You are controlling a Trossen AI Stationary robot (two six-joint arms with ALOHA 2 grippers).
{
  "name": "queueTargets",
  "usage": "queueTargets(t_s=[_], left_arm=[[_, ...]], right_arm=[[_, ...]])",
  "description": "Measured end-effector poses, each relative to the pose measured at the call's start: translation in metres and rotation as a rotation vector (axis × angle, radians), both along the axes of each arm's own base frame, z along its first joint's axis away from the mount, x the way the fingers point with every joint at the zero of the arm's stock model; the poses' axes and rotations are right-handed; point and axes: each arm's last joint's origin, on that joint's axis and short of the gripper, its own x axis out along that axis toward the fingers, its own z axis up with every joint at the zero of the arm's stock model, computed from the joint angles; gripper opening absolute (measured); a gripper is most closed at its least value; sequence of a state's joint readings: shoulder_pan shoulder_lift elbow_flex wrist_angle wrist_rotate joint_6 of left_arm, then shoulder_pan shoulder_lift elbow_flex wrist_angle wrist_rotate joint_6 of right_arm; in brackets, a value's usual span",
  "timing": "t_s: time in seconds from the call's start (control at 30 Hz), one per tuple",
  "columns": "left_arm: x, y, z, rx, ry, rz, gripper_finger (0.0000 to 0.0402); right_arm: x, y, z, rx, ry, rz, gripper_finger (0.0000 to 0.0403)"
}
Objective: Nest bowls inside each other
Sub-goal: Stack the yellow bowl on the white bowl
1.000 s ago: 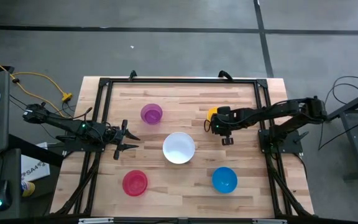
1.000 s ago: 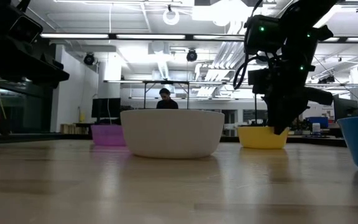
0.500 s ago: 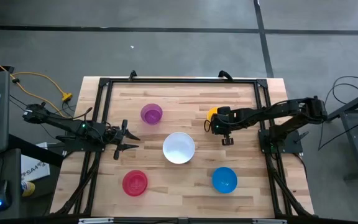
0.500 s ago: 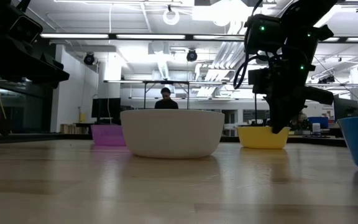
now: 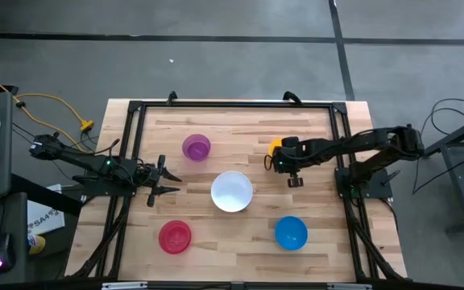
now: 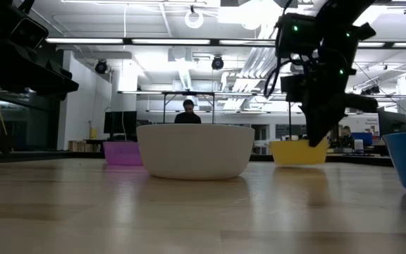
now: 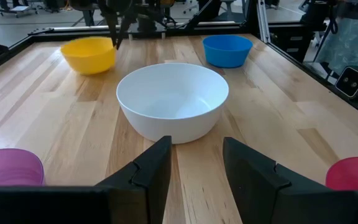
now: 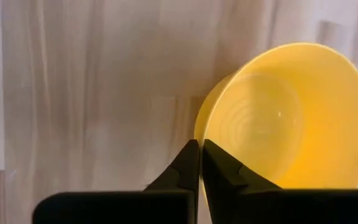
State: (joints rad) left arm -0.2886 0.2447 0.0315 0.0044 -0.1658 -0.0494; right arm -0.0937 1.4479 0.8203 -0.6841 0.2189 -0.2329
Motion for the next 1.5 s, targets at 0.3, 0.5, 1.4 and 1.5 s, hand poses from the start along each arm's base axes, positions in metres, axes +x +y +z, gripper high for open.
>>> queueTargets(t_s=[0.3, 0.5, 1.4, 1.5], left_arm=[[0.0, 0.0, 0.0, 0.0, -0.001, 0.0, 0.0145], [0.0, 0.0, 0.0, 0.0, -0.001, 0.0, 0.0145], [0.0, 0.0, 0.0, 0.0, -0.001, 0.0, 0.0145], [0.0, 0.0, 0.0, 0.0, -0.001, 0.0, 0.0145]], right_arm=[[0.013, 0.011, 0.033, -0.005, -0.022, 0.019, 0.0003], [0.02, 0.027, 0.047, 0.011, -0.071, 0.035, 0.0003], [0.111, 0.101, 0.079, 0.059, -0.091, 0.192, 0.0003], [0.117, 0.108, 0.076, 0.073, -0.084, 0.207, 0.0003]])
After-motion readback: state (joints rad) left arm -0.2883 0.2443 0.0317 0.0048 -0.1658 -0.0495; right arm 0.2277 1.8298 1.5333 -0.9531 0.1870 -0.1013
